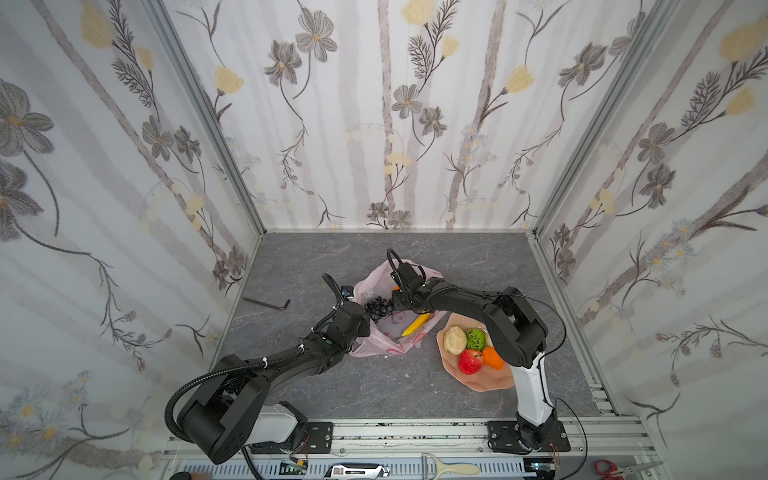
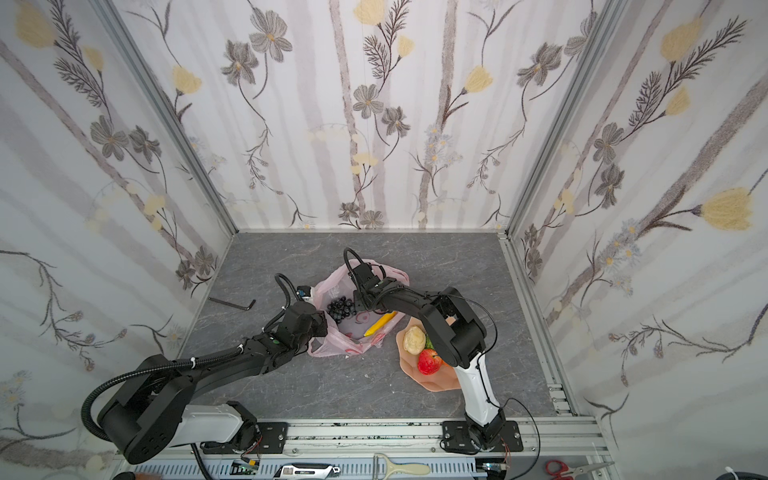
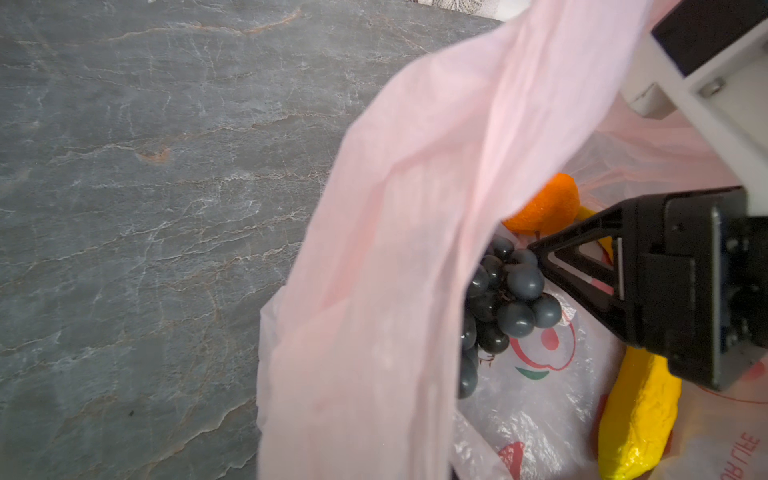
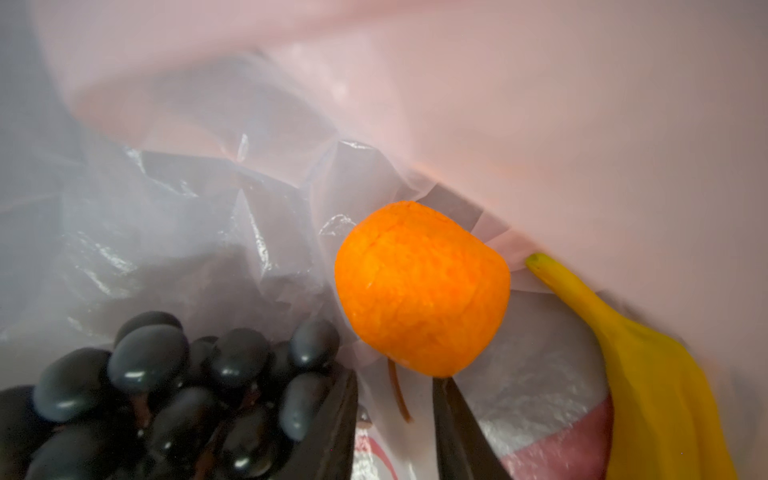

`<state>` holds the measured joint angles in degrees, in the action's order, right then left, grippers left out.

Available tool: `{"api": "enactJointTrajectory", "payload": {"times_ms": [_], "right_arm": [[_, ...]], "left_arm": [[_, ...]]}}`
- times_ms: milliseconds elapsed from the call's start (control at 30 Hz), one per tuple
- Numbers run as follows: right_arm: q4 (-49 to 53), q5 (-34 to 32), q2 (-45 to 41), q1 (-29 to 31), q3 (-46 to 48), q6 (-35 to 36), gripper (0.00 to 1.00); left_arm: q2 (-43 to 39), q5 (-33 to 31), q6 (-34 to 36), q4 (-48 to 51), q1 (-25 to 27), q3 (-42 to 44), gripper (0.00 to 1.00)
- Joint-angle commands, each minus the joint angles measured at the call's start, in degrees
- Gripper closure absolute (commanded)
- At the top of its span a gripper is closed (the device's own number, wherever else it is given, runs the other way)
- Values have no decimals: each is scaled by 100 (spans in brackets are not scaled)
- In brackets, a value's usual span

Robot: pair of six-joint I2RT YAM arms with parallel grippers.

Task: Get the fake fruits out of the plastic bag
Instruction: 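Lower the right gripper into the bag around the small orange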

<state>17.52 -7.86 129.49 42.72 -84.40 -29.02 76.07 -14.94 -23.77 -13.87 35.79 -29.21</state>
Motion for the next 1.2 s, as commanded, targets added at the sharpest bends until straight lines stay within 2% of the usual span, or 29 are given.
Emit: {"api": "enactJointTrajectory", "payload": {"times_ms": [0,533,1000,1167], "right_arm": [[-122,1,93,0,-100,28,69],[-82,169,8,19,-114,46,89],[-91,301,-264,17,11,30,91],[-219,358,-604,17,283,-5,92]], "left_arm": [[-5,-70,48,-151,3,-13,86],[-20,-90,65,-151,-2,-10,86],[-10,-114,74,-136,7,-22,86],[-3,-102,73,-134,10,-23,86]]}}
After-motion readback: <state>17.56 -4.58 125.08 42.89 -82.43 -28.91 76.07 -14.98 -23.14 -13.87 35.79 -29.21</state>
